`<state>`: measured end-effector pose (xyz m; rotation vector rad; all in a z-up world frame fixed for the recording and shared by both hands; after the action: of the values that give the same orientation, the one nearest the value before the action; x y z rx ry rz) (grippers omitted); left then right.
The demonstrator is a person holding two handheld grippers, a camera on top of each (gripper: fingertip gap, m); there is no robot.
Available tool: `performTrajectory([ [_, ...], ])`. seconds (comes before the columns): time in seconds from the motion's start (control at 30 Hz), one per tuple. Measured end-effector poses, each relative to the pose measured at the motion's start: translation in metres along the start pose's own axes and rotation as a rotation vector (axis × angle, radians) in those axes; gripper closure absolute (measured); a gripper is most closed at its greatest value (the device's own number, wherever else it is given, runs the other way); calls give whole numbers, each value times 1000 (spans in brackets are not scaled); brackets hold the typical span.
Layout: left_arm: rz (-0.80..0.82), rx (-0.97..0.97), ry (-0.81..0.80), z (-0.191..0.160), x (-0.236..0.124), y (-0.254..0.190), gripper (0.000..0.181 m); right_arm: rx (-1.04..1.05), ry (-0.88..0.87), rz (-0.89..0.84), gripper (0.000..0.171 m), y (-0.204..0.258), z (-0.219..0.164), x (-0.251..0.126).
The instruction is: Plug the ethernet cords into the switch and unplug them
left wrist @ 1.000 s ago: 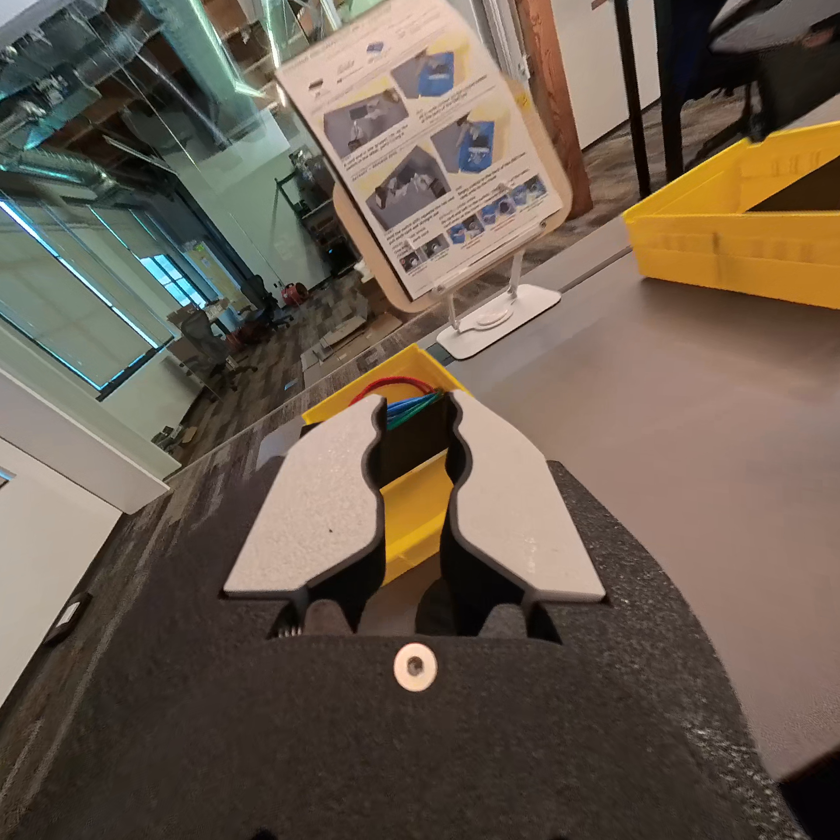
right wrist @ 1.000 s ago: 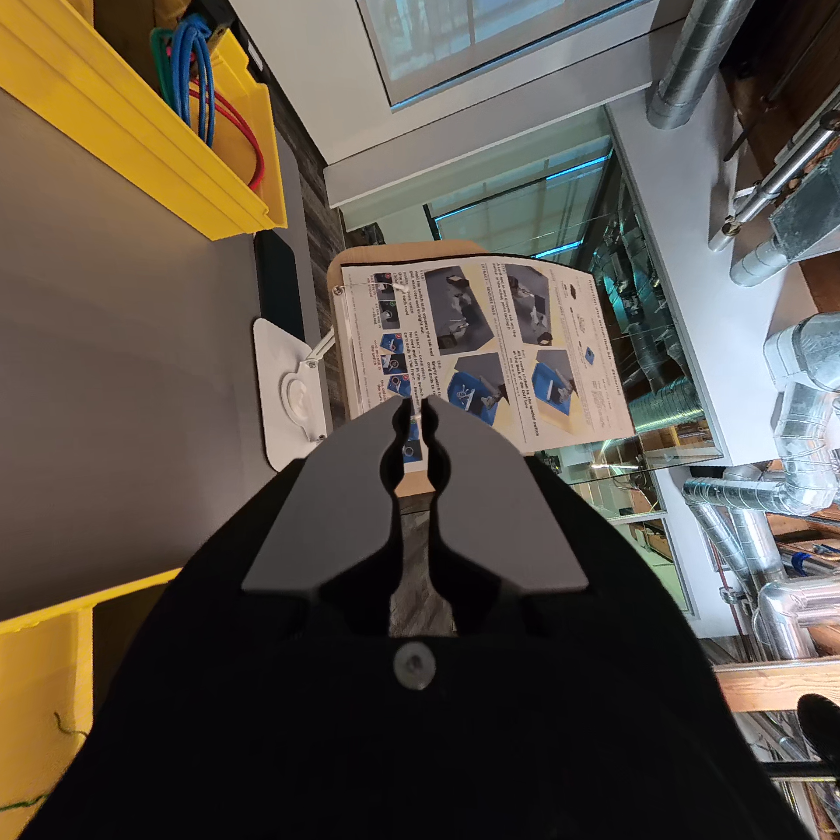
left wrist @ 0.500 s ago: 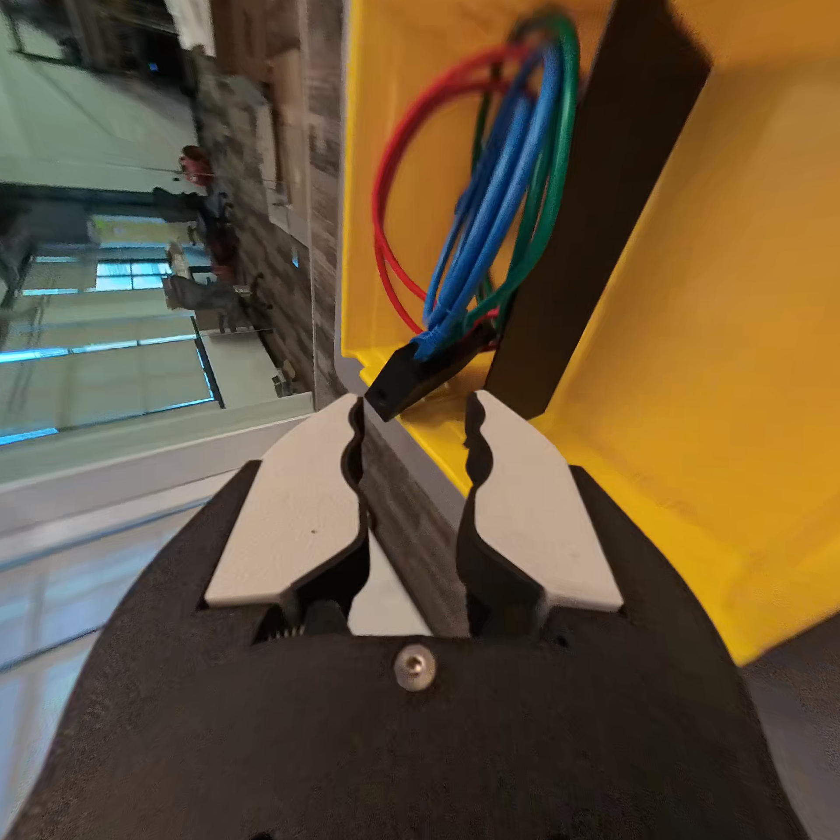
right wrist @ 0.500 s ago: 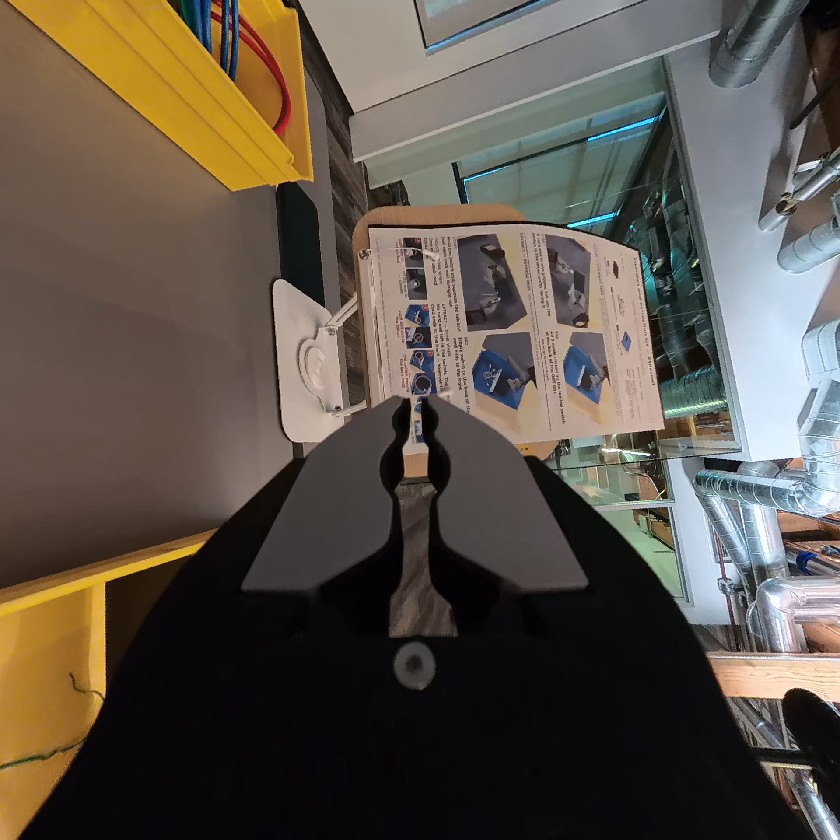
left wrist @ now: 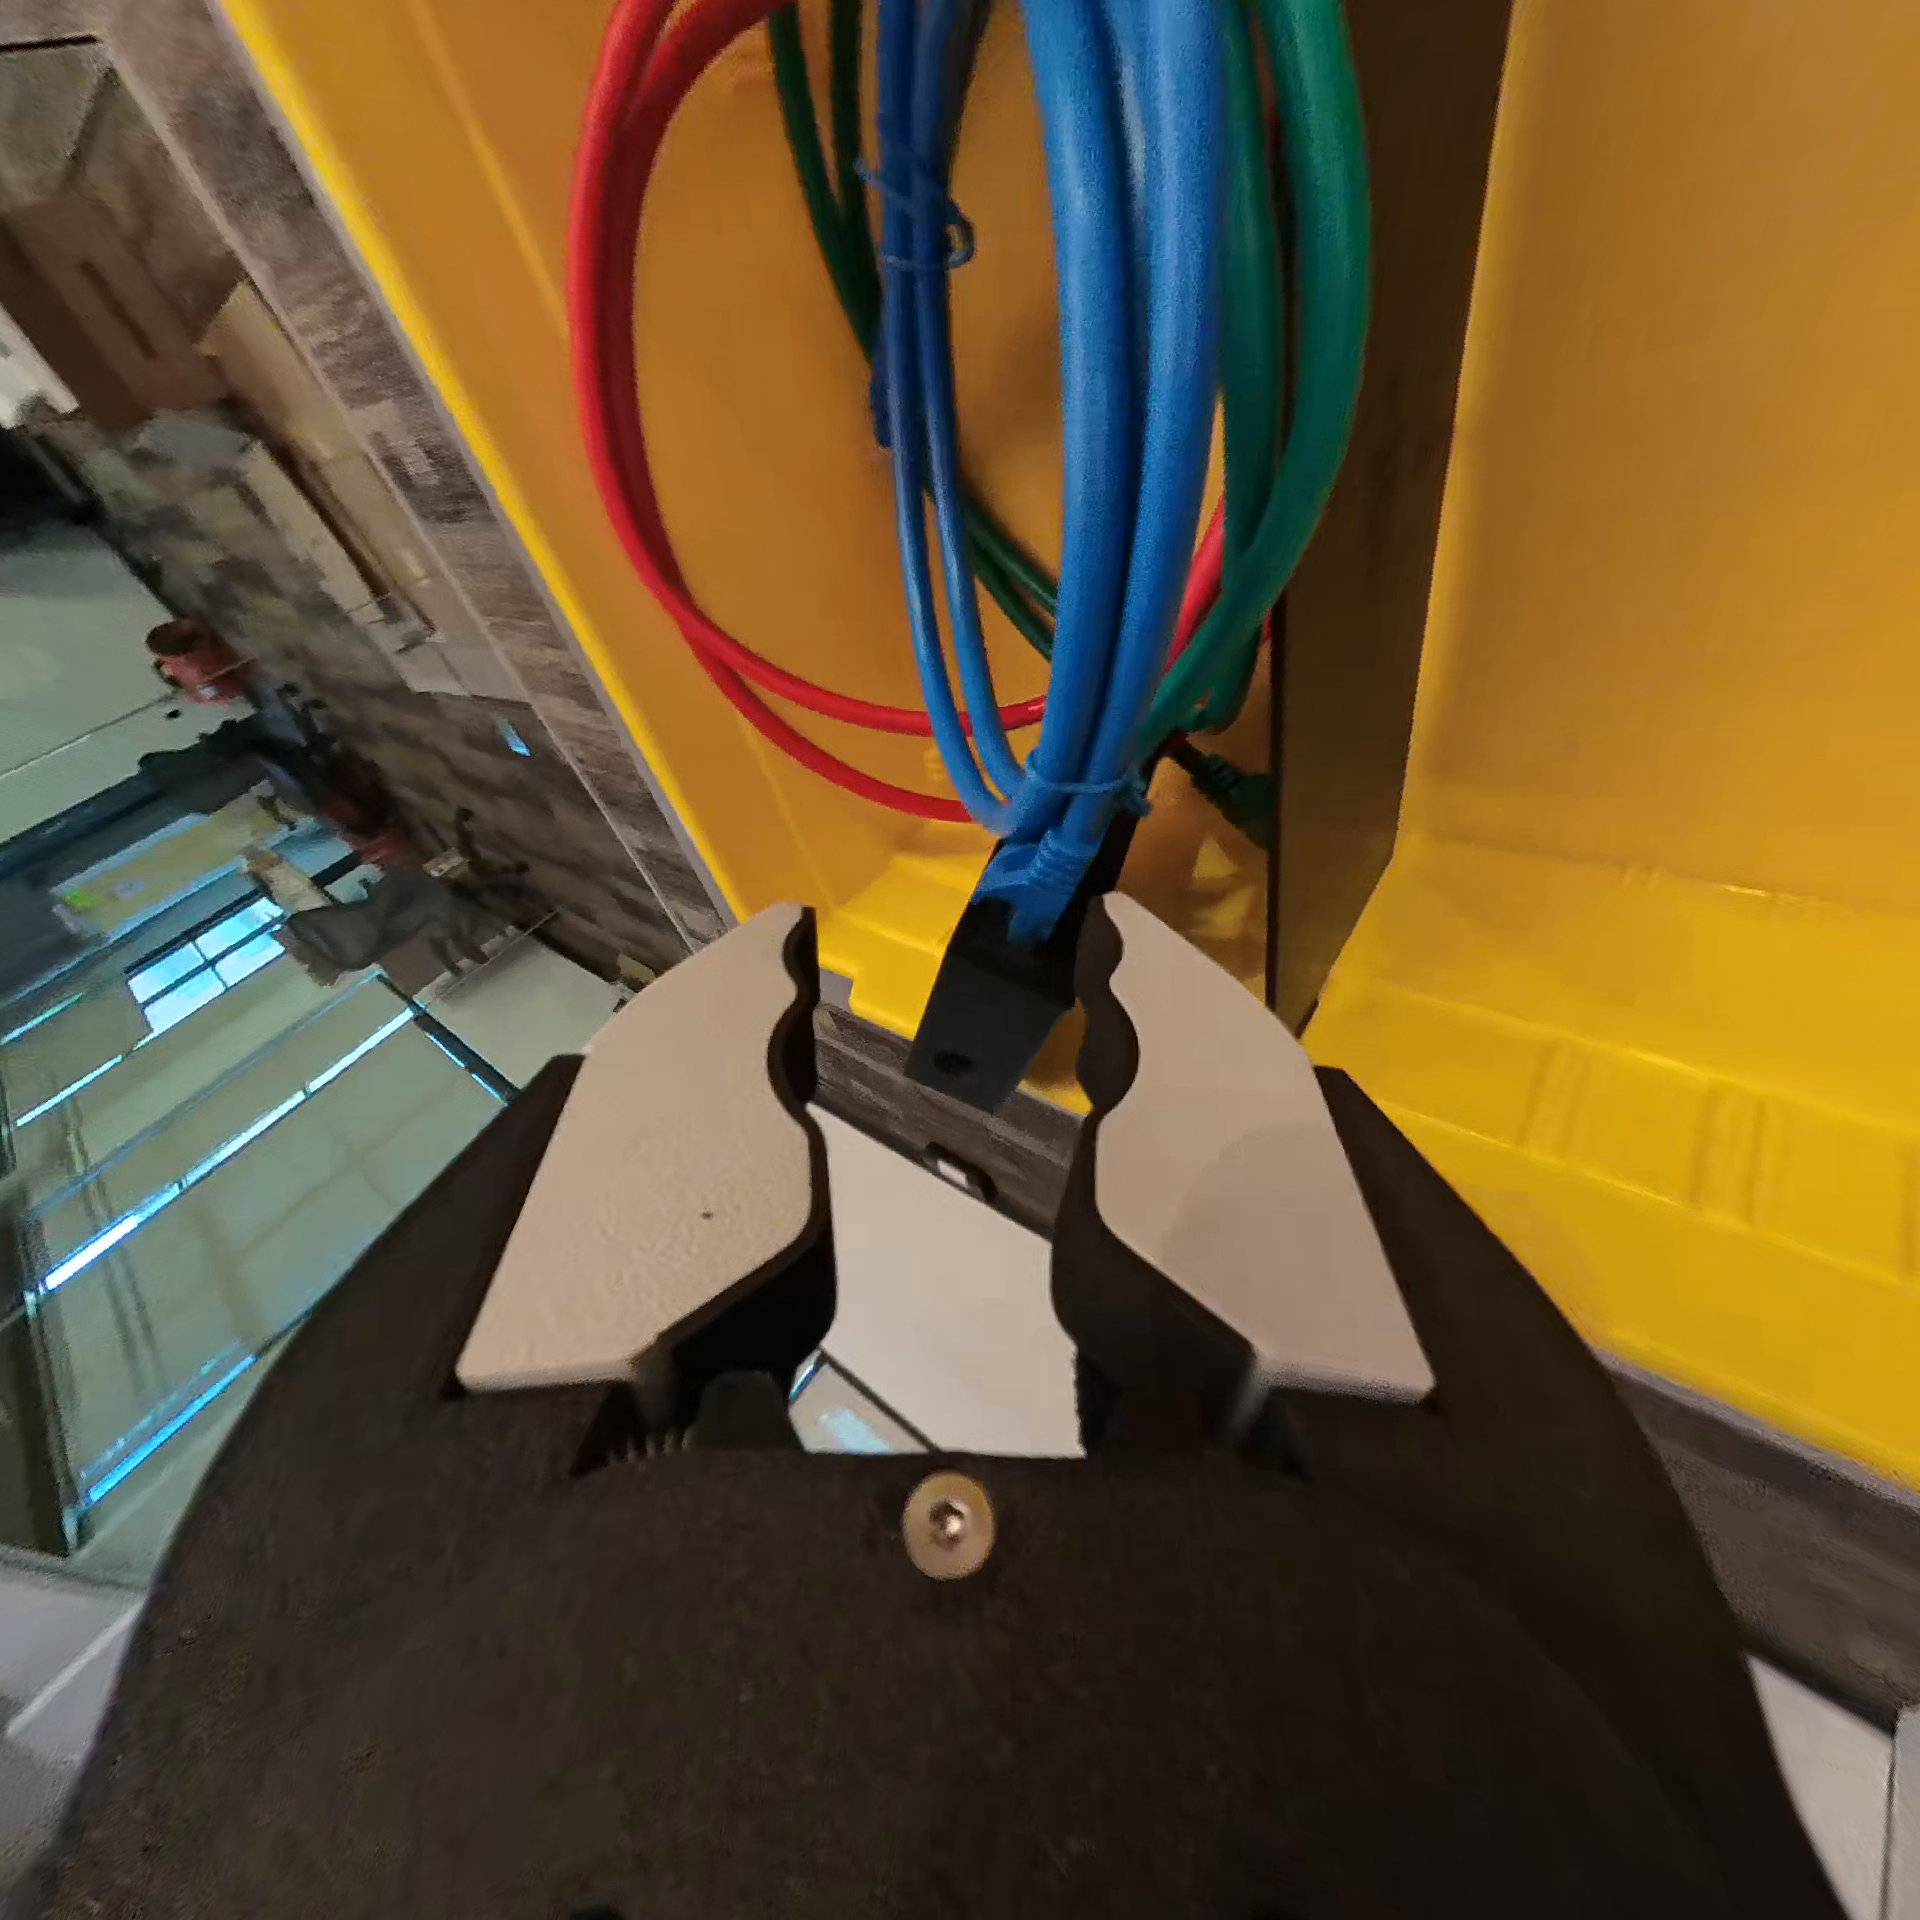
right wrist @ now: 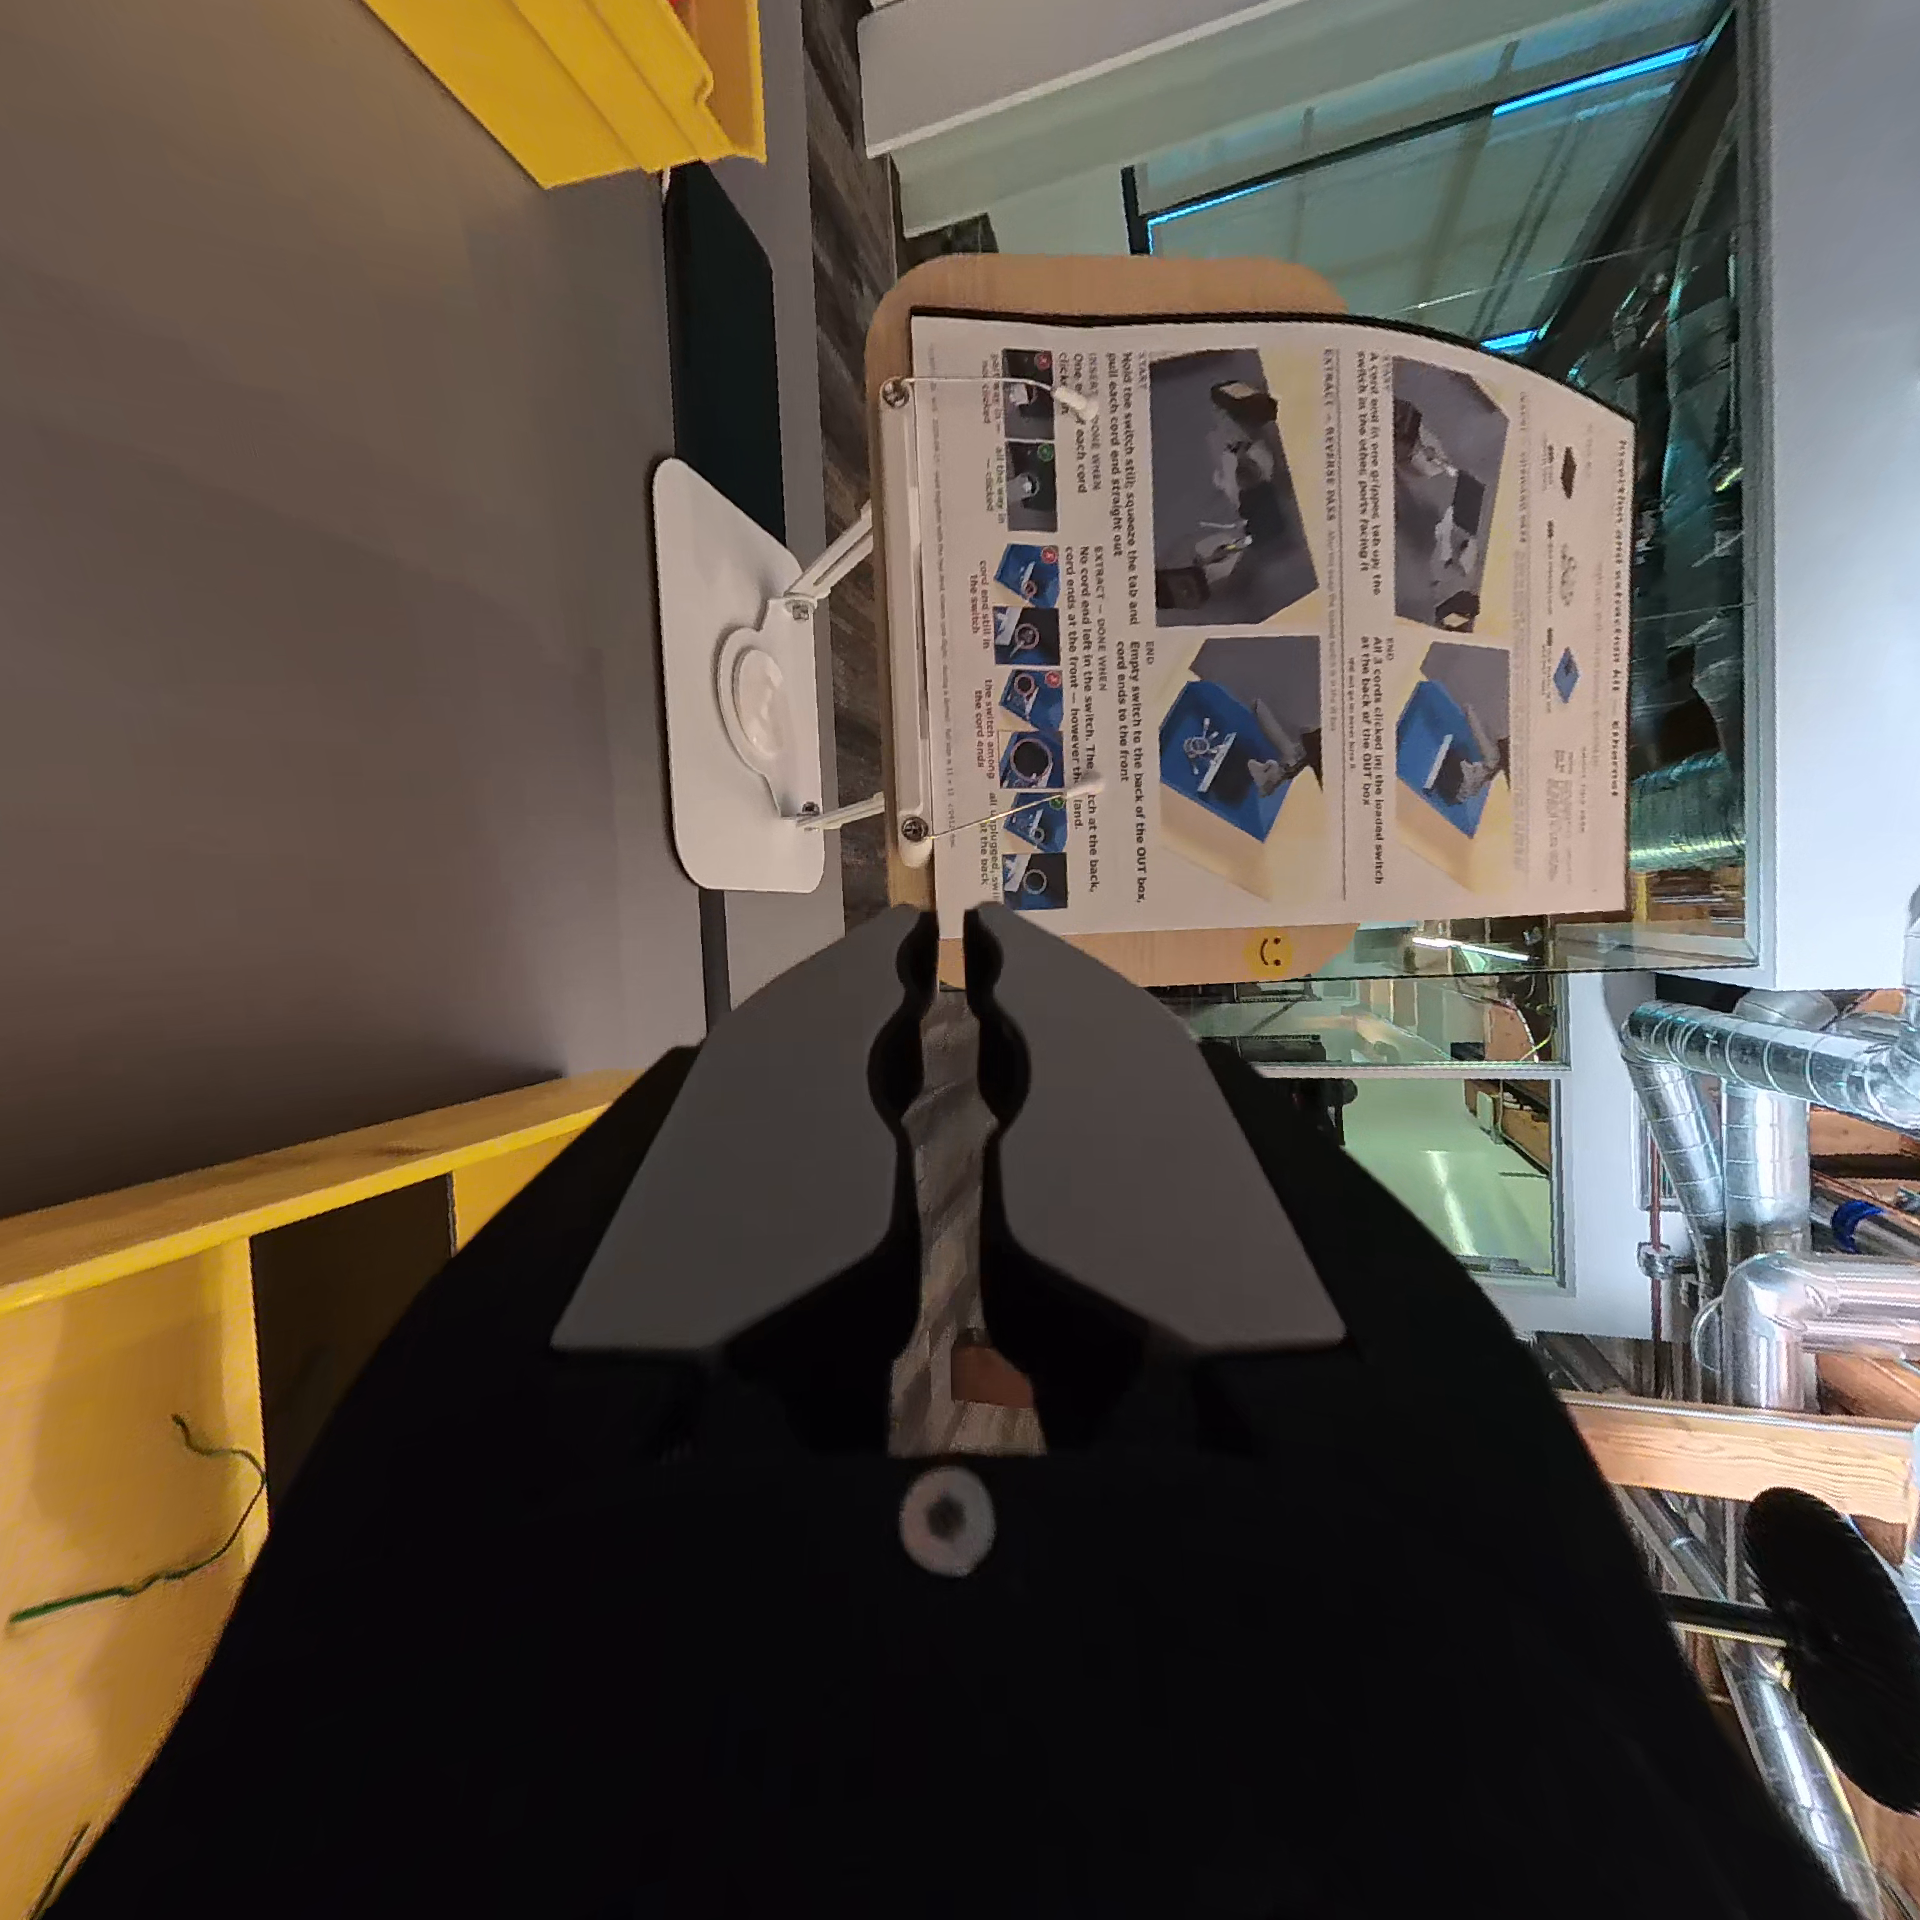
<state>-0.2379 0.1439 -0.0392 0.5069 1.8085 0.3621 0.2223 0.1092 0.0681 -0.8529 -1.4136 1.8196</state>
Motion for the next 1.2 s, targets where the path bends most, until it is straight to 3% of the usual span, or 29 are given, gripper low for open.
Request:
performTrajectory([
  [0.13, -87, 36, 60, -5, 0, -5, 136, -7, 17, 8, 165, 2, -3, 2],
  [0.4, -53, -137, -19, -21, -14, 1, 133, -14, 23, 33, 165, 9, -3, 6],
  [0.6, -64, -205, -70, -21, -6, -1, 131, -22, 16, 38, 165, 11, 1, 7],
  [0.83, -103, -20, 47, -24, 21, -4, 135, -28, 41, 60, 165, 17, -6, 12],
  [1.03, -137, 30, 49, -15, 37, -9, 135, -27, 48, 77, 165, 22, -8, 16],
  [1.2, -170, 82, 82, -12, 45, -13, 147, -38, 57, 94, 165, 28, -9, 20],
])
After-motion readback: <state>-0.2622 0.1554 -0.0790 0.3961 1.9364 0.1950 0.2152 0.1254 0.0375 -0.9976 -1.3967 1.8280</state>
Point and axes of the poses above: each gripper's, where its closed fingertips meet, x out along the fingers, z out of its top, y = z × x across the jaws, the point moved 1 cm from there along -x, back along the fingers, and after that the axes turned 8 degrees about -z, right-handed, at the moved point
